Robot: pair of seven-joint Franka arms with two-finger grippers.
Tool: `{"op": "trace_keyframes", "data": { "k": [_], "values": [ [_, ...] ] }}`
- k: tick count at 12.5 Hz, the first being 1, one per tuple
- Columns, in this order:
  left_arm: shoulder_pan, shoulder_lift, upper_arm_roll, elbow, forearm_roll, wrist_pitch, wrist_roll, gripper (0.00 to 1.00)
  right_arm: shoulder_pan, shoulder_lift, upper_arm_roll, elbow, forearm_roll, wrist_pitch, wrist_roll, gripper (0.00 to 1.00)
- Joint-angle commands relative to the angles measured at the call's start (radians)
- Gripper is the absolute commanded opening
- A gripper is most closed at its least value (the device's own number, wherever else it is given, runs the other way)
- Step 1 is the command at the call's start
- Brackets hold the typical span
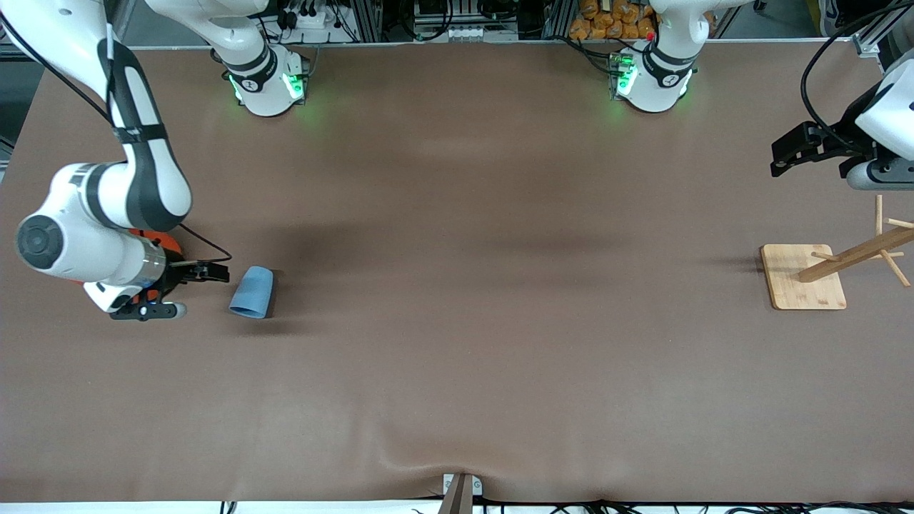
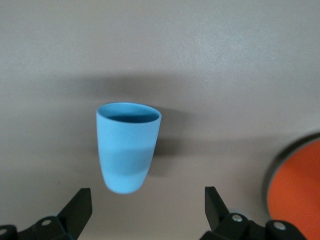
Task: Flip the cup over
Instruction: 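Reach the right gripper down toward the lying blue cup, then close the right gripper around the blue cup's base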
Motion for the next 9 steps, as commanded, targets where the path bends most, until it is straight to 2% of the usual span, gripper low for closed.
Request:
{"op": "trace_keyframes", "data": {
  "k": [1, 3, 5, 9],
  "values": [
    [0.009, -0.069, -0.002, -0.070, -0.020, 0.006, -0.011, 1.00, 0.024, 0.014, 0.000, -0.054, 0.080, 0.057, 0.012, 1.00],
    [0.009, -0.069, -0.003, -0.081, -0.018, 0.006, -0.011, 1.00, 0.038, 0.037, 0.000, -0.088, 0.141, 0.135, 0.012, 1.00],
    [0.006, -0.071, -0.003, -0.081, -0.018, 0.006, -0.011, 1.00, 0.048, 0.063, 0.000, -0.118, 0.143, 0.213, 0.012, 1.00],
    [0.006, -0.073, -0.006, -0.081, -0.020, 0.011, -0.011, 1.00, 0.071, 0.103, 0.002, -0.118, 0.162, 0.252, 0.072, 1.00]
  ]
}}
